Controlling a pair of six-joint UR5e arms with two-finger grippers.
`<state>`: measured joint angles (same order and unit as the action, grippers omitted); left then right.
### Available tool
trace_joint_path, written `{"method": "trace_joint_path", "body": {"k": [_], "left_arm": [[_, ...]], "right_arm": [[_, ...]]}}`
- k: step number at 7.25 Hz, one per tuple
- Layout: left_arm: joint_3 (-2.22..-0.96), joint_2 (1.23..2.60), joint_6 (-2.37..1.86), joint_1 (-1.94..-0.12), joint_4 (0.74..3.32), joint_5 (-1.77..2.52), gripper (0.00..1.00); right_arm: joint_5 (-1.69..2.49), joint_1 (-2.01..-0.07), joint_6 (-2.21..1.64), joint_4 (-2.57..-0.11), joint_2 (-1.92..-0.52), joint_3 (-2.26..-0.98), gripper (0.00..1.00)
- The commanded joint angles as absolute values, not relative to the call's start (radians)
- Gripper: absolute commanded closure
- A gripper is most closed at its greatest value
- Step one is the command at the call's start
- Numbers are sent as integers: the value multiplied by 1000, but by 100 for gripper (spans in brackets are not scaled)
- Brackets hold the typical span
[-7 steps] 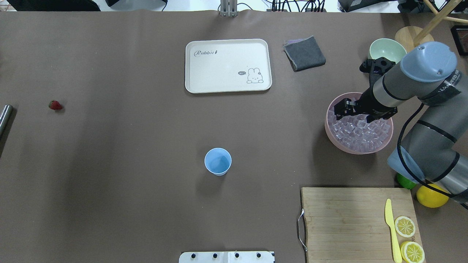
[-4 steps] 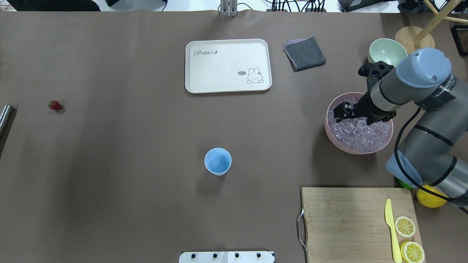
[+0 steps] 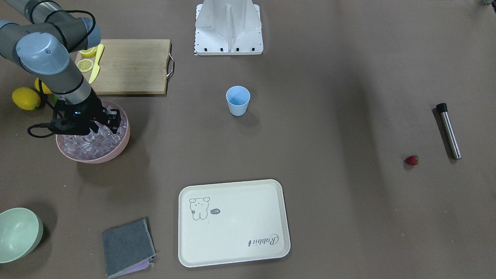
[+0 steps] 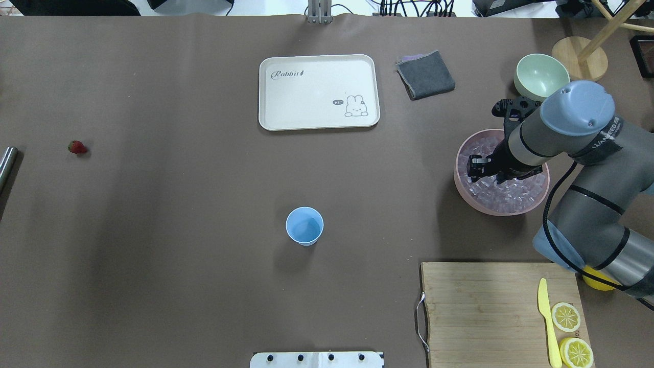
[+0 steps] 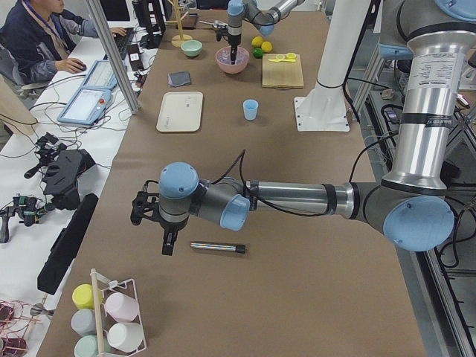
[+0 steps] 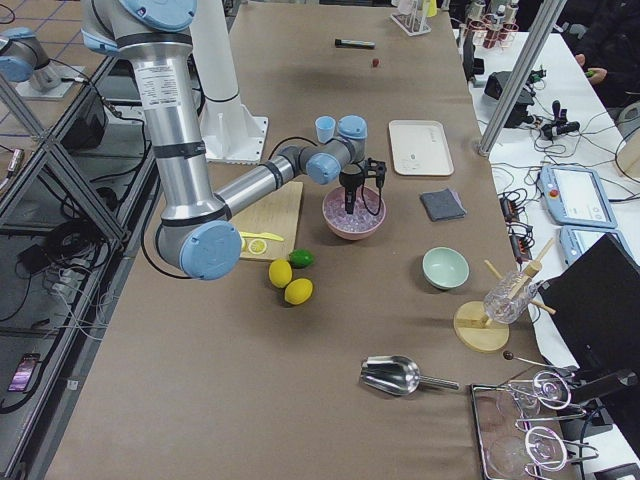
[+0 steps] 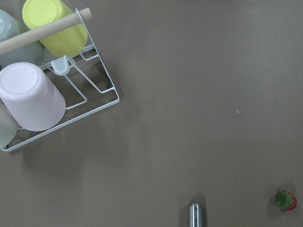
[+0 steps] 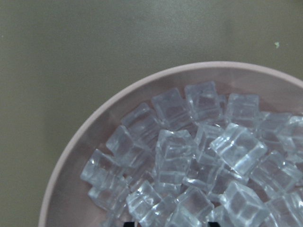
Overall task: Mash ice and strawberries in cup
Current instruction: 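Lower the right gripper into the bowl and grasp an ice cube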
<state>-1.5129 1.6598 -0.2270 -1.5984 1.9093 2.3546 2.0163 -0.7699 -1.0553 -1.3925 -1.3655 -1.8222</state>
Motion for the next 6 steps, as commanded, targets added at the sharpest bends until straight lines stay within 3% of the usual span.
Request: {"method": "trace_joint_path", "body": {"k": [1,6], "left_arm": [[-1513,1660,-227,-1600,1910,2355,2],[-1516,1651,-227,-1600,1914,2356,2]], "right_arm": [[2006,-764,-1054,-1391,-1371,-1818,54],[2016,-764,-1051,-1396,-1359,-1819,71]]}}
